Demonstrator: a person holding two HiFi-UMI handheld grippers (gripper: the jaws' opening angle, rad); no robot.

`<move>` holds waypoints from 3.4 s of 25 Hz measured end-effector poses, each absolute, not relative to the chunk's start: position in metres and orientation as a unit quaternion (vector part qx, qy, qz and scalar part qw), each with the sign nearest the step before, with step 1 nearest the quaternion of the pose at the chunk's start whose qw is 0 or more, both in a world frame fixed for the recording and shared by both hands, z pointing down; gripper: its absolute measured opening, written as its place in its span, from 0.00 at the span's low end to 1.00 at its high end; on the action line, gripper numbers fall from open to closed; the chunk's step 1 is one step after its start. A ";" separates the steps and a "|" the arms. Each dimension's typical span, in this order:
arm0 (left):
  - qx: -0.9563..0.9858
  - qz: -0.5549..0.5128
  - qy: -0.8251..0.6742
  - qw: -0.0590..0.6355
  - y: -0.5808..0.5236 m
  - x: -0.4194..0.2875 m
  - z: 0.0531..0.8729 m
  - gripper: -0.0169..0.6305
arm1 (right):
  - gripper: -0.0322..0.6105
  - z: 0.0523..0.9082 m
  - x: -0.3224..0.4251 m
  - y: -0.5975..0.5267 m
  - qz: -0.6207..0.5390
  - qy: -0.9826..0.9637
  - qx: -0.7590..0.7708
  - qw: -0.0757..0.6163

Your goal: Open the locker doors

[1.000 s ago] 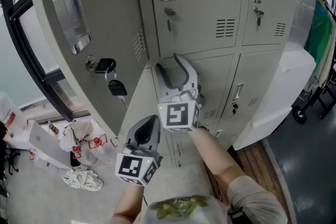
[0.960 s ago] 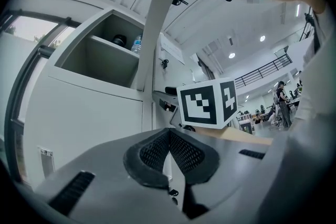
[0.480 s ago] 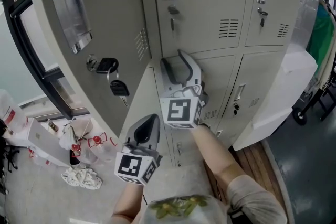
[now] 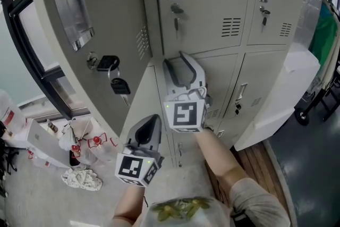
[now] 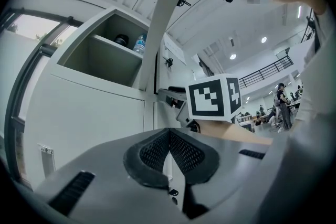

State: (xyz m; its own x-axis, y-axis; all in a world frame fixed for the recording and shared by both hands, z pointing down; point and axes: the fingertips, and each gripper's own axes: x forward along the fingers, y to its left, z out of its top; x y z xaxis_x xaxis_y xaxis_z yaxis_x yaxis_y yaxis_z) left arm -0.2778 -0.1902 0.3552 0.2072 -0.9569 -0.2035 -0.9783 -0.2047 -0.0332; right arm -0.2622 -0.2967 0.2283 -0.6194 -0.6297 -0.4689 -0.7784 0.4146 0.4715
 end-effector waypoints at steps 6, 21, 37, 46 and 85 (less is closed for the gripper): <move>-0.777 0.071 0.621 0.075 -0.190 -0.275 0.358 0.07 | 0.31 0.227 -0.257 -0.284 0.348 0.839 -0.403 0.117; -0.788 0.075 0.607 0.072 -0.185 -0.258 0.357 0.07 | 0.21 0.230 -0.237 -0.251 0.361 0.845 -0.375 0.121; -0.804 0.078 0.585 0.066 -0.180 -0.234 0.360 0.07 | 0.15 0.232 -0.213 -0.227 0.357 0.852 -0.364 0.118; -0.808 0.077 0.580 0.068 -0.178 -0.225 0.360 0.07 | 0.14 0.234 -0.201 -0.219 0.348 0.857 -0.360 0.124; -0.842 0.077 0.531 0.058 -0.176 -0.173 0.365 0.07 | 0.12 0.238 -0.139 -0.194 0.337 0.846 -0.396 0.115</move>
